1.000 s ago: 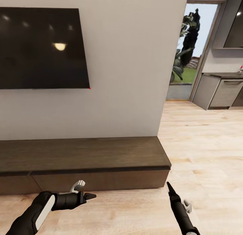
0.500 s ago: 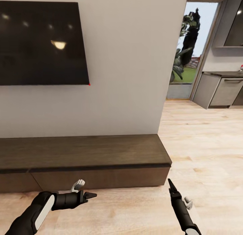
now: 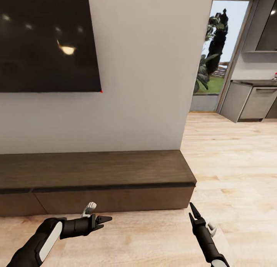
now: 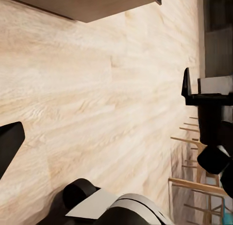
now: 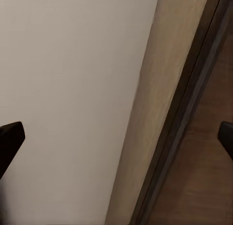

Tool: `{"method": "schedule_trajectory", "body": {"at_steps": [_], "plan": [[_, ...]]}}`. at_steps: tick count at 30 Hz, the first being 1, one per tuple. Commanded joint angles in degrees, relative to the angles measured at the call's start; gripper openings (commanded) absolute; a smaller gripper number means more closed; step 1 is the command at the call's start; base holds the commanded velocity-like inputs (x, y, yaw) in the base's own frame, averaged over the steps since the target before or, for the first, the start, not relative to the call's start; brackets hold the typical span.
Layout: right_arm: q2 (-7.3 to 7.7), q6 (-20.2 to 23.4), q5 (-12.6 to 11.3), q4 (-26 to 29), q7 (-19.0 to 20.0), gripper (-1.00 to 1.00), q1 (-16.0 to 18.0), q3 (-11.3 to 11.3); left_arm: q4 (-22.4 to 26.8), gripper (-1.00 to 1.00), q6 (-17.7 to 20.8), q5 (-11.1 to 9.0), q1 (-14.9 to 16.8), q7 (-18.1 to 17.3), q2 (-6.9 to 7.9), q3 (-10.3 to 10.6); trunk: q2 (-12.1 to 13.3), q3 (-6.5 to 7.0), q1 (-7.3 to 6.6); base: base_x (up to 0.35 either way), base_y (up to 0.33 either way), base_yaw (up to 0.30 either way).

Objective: Place each of the two pumpkins and all three candles from the living room inside a cabinet in the living room (use any cabinet), then make sure every cabinet is closed, and position the cauldron so it is next to a table in the living room.

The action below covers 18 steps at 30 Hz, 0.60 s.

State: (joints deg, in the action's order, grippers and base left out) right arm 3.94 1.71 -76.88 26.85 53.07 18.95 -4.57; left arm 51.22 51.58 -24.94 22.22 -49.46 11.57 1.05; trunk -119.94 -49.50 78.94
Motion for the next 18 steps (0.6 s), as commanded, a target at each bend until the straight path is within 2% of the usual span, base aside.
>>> {"method": "schedule_trajectory", "body": {"at_steps": [1, 11, 18], "plan": [[0.01, 0.20, -0.46, -0.04, 0.92, 1.00, 0.03, 0.09, -0.02, 1.00, 0.21, -0.27, 0.03, -0.67, 0.07, 0.12, -0.44, -0.24, 0.22, 0.000, 0.000, 0.000], [0.01, 0.22, -0.46, -0.04, 6.54, 1.00, 0.03, 0.33, -0.85, 1.00, 0.19, -0.24, 0.01, -1.83, -0.25, 0.33, -4.45, -2.03, 2.41, 0.000, 0.000, 0.000], [0.01, 0.22, -0.46, -0.16, 7.57, 1.00, 0.03, 0.43, -1.78, 1.00, 0.17, -0.20, 0.01, -1.92, -0.60, 0.35, -7.26, -3.29, 3.95, 0.000, 0.000, 0.000]]}}
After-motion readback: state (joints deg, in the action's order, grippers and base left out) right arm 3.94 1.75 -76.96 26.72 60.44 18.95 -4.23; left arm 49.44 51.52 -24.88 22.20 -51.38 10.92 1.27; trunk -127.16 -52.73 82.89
